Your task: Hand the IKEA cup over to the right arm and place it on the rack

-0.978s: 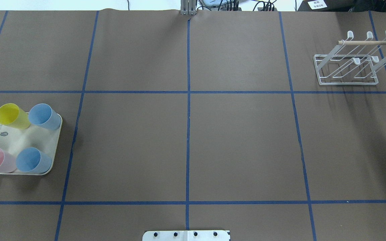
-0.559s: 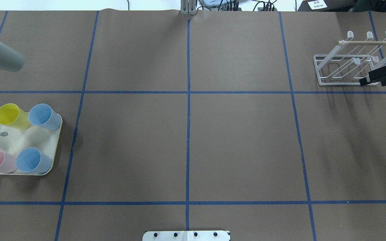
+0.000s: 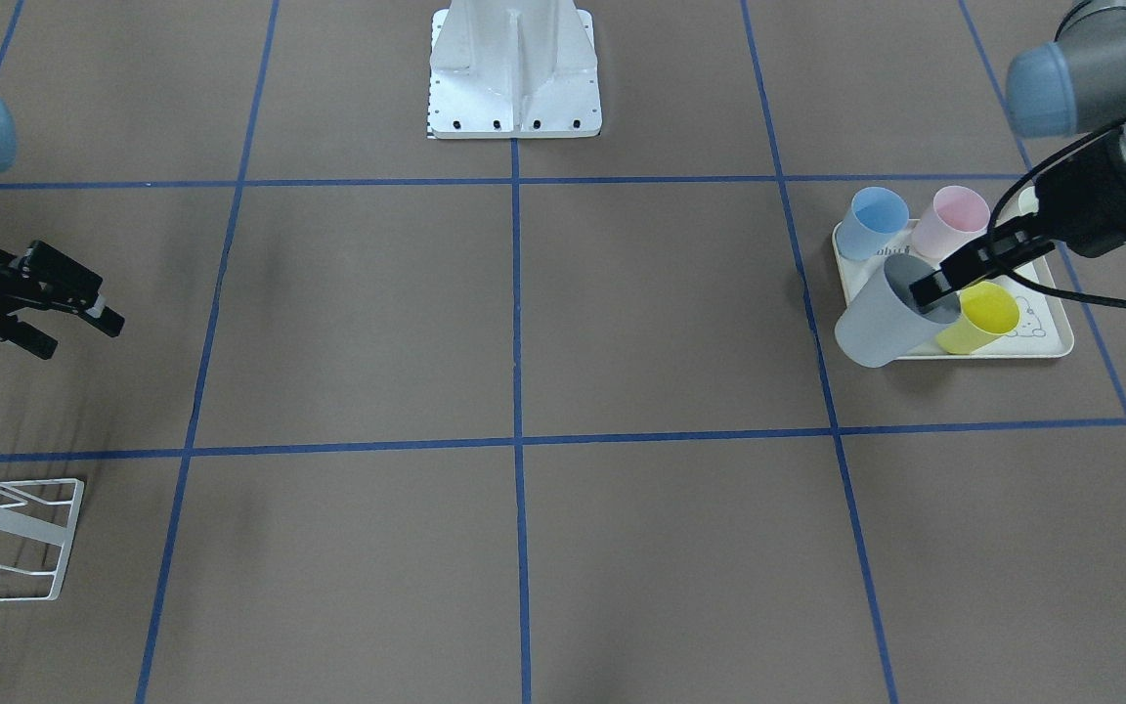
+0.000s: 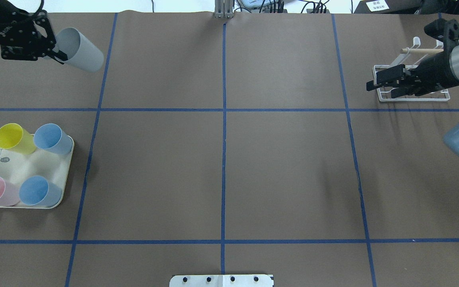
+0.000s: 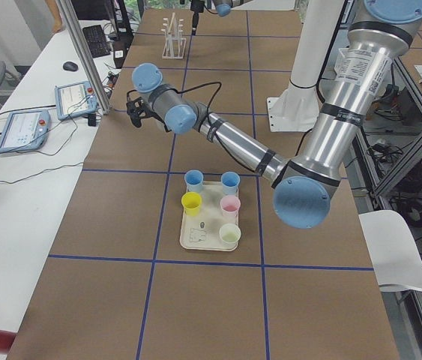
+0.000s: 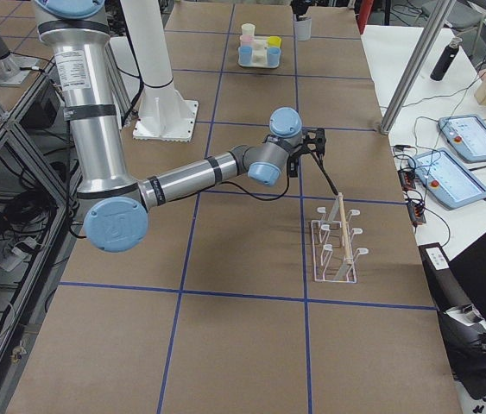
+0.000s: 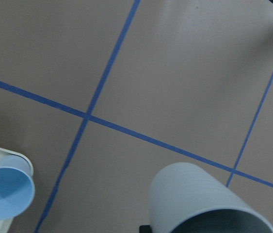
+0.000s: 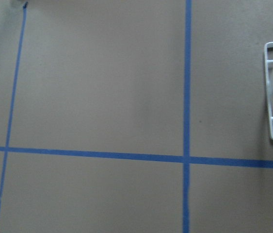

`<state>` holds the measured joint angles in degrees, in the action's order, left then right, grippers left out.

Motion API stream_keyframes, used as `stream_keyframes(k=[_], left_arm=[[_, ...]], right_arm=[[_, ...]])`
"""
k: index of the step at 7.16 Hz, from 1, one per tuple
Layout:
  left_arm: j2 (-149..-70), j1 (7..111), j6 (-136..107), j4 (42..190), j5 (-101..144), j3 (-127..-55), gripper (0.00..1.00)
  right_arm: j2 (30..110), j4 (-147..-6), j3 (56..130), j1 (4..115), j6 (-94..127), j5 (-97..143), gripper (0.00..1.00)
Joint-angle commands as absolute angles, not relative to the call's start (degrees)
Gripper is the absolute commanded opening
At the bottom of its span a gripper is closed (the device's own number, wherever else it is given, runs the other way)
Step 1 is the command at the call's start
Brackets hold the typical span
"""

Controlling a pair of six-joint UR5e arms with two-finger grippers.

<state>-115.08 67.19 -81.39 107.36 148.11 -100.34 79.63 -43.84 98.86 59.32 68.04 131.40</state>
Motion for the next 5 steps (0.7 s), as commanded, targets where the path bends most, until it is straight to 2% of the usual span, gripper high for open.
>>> stream_keyframes(k=[1, 5], left_arm=[[-118.7, 62.3, -97.8, 117.5, 141.3, -99.7, 0.0], [-119.2, 54.3, -126.8, 142.1, 120.6, -99.2, 0.0]], right_arm=[[75.6, -36.1, 98.9, 51.4, 84.0, 121.9, 0.99], [71.3, -20.9, 98.8, 43.5, 116.7, 107.7, 0.98]])
